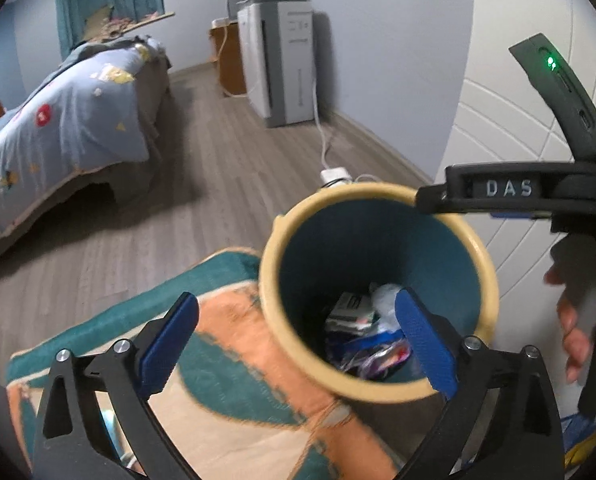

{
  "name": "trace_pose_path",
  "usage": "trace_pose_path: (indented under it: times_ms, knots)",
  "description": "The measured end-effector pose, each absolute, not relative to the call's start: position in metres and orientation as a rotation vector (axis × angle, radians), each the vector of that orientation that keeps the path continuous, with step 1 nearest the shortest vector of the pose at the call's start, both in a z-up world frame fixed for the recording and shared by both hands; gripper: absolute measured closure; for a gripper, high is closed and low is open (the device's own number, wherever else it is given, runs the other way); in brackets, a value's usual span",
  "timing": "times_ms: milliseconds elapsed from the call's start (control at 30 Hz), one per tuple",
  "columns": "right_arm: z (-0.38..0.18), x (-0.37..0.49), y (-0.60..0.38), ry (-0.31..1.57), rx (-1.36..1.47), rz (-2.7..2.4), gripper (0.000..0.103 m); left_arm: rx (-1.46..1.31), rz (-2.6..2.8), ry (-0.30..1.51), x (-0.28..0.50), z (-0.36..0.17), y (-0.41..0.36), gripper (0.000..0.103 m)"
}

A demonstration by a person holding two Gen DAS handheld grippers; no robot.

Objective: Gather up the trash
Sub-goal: 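Open both tools to drop the wrapper and plastic bag into the bin, then move both tools back over the cushion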

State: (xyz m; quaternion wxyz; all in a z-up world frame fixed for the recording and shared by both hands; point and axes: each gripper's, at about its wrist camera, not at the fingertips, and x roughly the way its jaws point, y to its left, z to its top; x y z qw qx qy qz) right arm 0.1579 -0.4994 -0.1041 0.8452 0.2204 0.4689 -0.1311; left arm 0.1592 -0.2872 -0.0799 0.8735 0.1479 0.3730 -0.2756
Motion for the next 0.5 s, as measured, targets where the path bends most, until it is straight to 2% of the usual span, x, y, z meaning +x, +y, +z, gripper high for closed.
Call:
trace_pose_path:
  times_ms: [500]
  knots:
    - [-0.075, 0.163, -0.444, 0.995, 0.314, -0.216, 0.006, 0.267, -0.451, 0.769, 0.137, -0.035, -0.178, 0.005]
